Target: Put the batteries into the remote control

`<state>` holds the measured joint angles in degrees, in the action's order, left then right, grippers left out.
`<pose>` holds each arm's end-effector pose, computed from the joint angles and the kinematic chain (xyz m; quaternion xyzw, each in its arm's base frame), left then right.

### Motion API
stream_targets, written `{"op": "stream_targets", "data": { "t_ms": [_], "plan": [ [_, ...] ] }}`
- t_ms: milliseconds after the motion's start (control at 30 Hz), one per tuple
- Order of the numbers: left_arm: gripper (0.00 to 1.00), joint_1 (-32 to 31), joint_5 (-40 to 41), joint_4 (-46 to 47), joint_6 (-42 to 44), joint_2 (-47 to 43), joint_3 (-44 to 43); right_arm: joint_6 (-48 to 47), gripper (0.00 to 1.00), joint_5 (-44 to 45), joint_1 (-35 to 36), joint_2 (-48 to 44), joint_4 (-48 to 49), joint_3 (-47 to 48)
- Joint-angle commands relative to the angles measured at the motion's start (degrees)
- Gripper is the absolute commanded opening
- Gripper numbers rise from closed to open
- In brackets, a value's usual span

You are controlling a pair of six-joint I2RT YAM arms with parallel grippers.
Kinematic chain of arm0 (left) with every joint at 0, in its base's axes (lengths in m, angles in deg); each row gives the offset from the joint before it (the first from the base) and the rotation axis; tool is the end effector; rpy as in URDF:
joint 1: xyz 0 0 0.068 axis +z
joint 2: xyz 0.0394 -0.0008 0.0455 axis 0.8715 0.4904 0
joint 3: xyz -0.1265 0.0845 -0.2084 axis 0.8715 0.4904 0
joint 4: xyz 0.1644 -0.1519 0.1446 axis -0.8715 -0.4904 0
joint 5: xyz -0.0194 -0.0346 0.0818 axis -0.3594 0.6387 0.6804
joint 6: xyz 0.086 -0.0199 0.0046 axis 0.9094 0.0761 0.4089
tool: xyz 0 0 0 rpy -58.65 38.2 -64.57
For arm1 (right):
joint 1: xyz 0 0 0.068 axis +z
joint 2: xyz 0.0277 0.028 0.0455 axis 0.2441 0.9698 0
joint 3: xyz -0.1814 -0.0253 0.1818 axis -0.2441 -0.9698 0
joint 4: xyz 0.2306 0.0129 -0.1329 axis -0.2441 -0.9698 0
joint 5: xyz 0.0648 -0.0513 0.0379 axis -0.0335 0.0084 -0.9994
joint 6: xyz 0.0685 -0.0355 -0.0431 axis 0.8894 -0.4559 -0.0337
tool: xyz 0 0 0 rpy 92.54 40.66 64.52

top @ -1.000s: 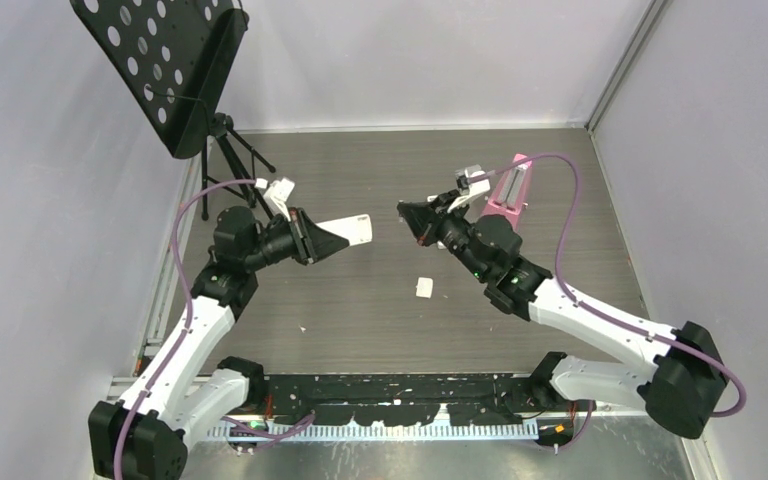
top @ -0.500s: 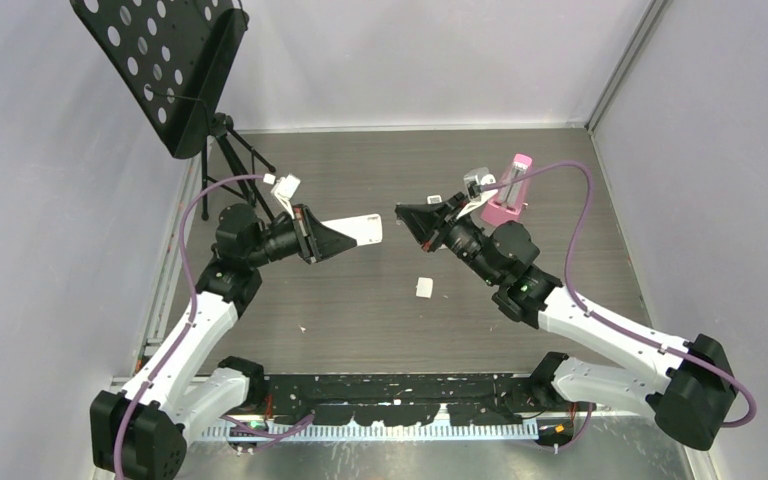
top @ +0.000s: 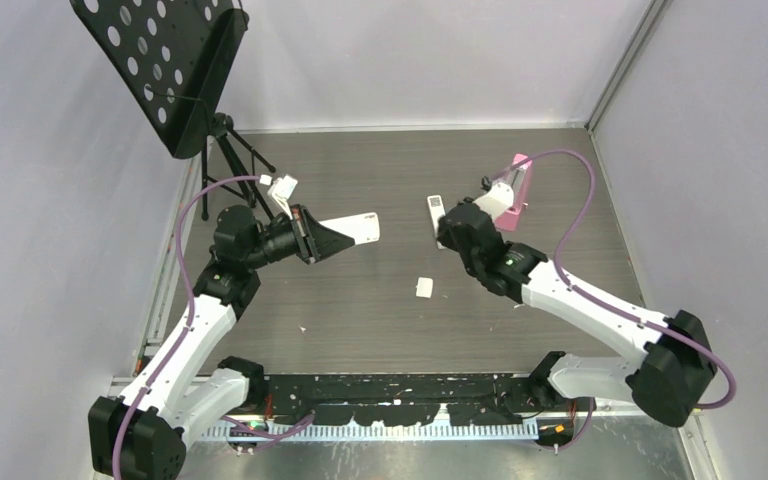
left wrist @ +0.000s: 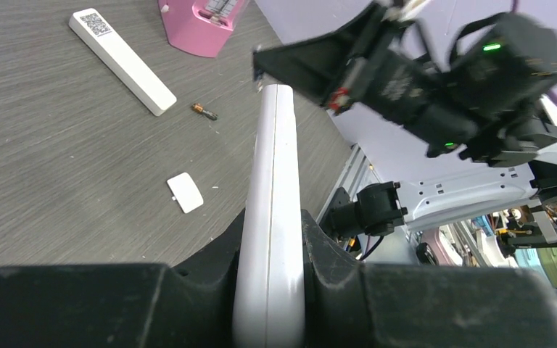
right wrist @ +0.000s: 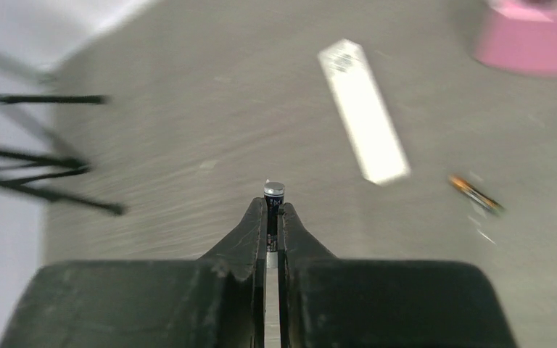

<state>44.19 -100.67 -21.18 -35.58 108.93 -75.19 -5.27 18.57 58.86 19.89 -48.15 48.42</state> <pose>0.2271 -0.1245 0.2938 0.0946 0.7344 -0.5434 0.3955 0.2496 0.1892 0.2789 0.1512 0.7962 0.2197 0.5431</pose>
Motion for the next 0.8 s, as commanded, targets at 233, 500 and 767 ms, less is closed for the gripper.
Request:
{"op": "stream_targets", "data": {
  "t_ms": [233,500,767],
  "plan": [
    [0.00,-0.2,1.4,-1.5,2.3,-2.2,0.1,40.3,0.00,13.4,-2.6,9.3,-29.4,-4.9],
    [0.00,-0.2,2.4,-2.1,2.5,-3.1,0.9,47.0,0.01,9.1,-6.2,17.0,-31.3,-5.0],
    [0.00,-0.2,2.8,-2.5,2.9,-3.0,0.9,45.5,0.01,4.7,-8.7,21.6,-29.0,-5.4]
  ]
}}
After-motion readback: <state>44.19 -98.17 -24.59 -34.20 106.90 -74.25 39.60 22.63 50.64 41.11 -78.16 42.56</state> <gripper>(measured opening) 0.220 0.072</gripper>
